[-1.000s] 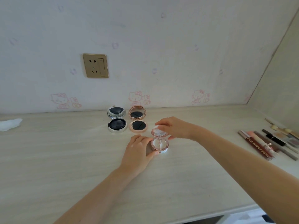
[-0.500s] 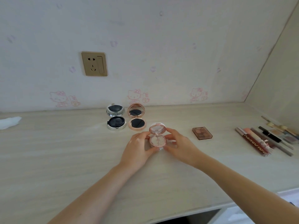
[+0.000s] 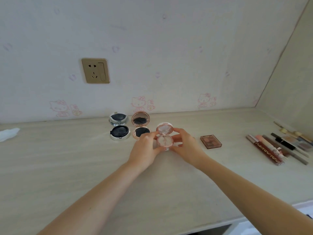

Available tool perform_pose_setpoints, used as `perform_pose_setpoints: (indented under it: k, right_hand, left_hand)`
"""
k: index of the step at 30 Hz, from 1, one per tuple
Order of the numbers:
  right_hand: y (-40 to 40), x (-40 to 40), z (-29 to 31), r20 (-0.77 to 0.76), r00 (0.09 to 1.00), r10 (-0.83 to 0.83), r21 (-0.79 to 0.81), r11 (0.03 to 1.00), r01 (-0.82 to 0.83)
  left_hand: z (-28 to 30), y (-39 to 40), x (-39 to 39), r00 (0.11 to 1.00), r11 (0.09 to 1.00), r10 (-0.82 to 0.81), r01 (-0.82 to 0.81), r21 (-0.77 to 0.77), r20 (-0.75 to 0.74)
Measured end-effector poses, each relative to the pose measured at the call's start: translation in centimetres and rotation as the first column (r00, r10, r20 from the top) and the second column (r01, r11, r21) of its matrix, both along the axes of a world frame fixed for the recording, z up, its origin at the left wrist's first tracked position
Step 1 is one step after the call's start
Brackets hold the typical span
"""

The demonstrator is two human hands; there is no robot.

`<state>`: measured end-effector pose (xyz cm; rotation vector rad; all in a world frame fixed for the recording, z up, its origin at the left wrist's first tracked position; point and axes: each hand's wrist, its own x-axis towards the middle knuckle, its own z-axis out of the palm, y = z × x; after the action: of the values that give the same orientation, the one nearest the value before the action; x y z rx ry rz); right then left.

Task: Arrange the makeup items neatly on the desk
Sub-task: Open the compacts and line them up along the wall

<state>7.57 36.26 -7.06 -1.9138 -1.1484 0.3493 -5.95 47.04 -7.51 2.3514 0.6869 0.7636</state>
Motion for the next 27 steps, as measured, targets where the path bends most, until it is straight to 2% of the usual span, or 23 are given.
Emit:
perform_pose_setpoints:
  k: [5,9,17,21,27]
  right_hand:
    - [2.2,1.7,0.7,0.003,1.0,-0.028,0.003,1.0,0.028]
    - [4.0,2.9,1.1,0.019,0.999,-0.03,0.016,0.999,0.03]
    - [5.9,3.8,-0.4,-0.074,0.997,-0.039,0.012,0.999,0.04]
    - [6.1,4.1,-0.8,-0.066,0.997,-0.03,-0.023,0.999,0.029]
    - [6.2,4.1,-0.6,-0.023,1.0,-0.005,-0.052,0.999,0.004]
  left_hand:
    - [0.7,1.9,2.1,0.997,0.998,0.05,-0.048,0.026,-0.06]
    - [0.9,3.1,3.7,0.986,0.976,0.12,-0.097,0.194,-0.115]
    - [-0.1,4.4,5.1,0.964,0.952,0.186,-0.128,0.277,-0.193]
    - [-0.8,4.6,4.8,0.958,0.917,0.211,-0.124,0.38,-0.196]
    - [-1.2,4.8,4.4,0.965,0.921,0.198,-0.123,0.371,-0.17]
